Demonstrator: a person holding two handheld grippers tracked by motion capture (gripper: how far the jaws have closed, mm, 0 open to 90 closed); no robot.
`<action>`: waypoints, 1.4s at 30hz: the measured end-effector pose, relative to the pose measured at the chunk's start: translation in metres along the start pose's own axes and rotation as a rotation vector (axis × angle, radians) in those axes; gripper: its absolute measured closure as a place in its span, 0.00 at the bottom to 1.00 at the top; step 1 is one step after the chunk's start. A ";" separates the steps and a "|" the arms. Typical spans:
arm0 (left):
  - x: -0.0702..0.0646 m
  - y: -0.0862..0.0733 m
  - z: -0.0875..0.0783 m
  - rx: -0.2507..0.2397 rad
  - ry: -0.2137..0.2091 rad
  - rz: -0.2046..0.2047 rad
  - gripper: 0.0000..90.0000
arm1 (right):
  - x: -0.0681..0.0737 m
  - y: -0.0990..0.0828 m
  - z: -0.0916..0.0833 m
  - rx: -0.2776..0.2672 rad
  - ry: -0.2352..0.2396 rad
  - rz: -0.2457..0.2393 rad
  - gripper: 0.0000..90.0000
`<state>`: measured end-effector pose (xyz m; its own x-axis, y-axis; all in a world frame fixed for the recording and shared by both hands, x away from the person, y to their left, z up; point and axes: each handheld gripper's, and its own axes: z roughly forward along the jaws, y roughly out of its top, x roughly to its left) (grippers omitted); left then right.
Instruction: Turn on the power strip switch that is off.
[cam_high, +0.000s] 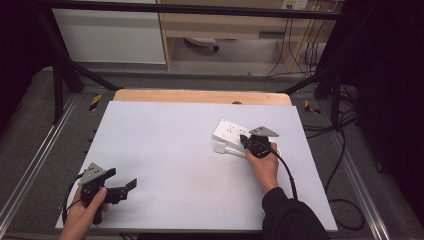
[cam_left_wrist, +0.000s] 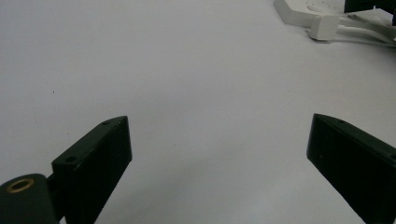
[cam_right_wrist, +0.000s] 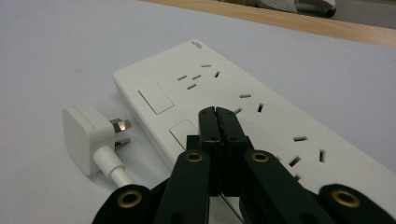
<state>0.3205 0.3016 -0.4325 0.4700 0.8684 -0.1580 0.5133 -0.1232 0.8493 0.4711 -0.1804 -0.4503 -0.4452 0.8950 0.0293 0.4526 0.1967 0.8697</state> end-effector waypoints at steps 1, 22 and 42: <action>0.000 0.000 0.000 0.000 0.000 0.000 0.07 | 0.000 0.000 0.000 0.000 -0.002 -0.001 1.00; 0.000 0.000 0.000 0.000 0.000 0.000 0.07 | 0.002 -0.001 0.001 0.013 0.005 0.007 1.00; 0.000 0.000 0.000 -0.001 -0.001 0.000 0.07 | 0.001 0.001 0.002 0.028 0.008 0.003 1.00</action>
<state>0.3201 0.3018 -0.4323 0.4709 0.8679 -0.1582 0.5124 -0.1232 0.8499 0.4724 -0.1784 -0.4498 -0.4498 0.8924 0.0353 0.4748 0.2054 0.8558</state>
